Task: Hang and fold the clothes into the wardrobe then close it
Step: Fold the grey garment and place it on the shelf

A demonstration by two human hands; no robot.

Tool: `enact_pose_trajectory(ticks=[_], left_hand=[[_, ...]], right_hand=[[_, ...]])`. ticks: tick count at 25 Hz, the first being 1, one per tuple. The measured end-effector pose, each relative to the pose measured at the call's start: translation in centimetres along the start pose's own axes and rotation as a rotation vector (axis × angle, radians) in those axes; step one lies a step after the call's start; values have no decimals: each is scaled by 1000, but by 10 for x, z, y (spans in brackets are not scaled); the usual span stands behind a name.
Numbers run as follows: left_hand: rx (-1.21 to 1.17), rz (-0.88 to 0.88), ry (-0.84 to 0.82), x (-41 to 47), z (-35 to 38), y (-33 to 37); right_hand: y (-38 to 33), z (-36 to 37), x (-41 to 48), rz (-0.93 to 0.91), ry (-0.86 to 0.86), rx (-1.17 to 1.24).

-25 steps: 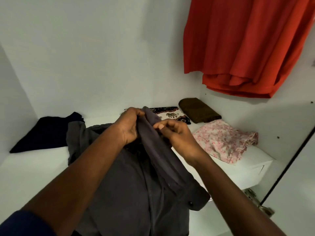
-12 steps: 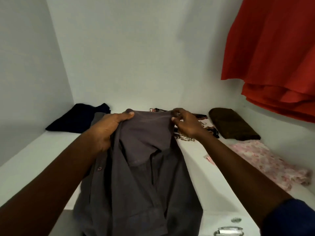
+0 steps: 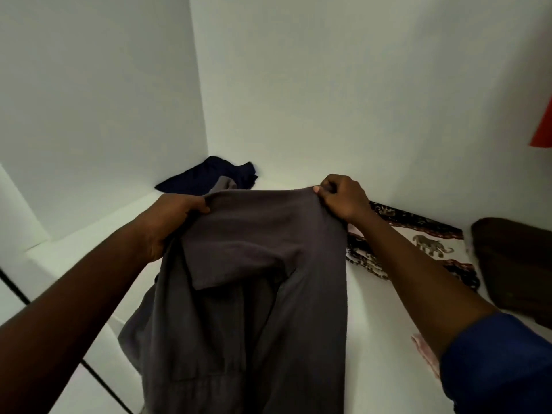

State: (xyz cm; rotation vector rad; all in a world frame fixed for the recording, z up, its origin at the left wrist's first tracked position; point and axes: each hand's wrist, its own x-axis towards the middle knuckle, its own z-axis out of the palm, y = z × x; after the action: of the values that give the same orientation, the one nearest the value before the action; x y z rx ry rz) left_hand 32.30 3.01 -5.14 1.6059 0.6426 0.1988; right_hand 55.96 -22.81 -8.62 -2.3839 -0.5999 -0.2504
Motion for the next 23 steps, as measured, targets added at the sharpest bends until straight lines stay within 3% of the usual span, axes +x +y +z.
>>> enact_pose_trajectory(ticks=[3,5,7,11,14,18,20,23], left_hand=[[633,155,115,-1,-10,-19],[894,91,151,-8,-19,-37],[839,30,231,-18,-26,-52],[290,4,360,-27,-28,-60],[26,17,322,-33,-27,-55],[70,140,112,-51,-31,-35],[162,149,47,-55,-42,-30],[385,60,21,-62,-63,-38]], right_hand=[[6,30,2,-34,-11,-175],[11,46,-3,-67,23,-282],[11,51,-8,-100,69,-379],[-10,39,-19,-197,173,-417],[-44,28,-41,-423,32,-292],[-89,29,-41,-466,-430,-247],[-96,36,-32,-433,-445,-330],[-99,40,-27,-293,-284,-166]])
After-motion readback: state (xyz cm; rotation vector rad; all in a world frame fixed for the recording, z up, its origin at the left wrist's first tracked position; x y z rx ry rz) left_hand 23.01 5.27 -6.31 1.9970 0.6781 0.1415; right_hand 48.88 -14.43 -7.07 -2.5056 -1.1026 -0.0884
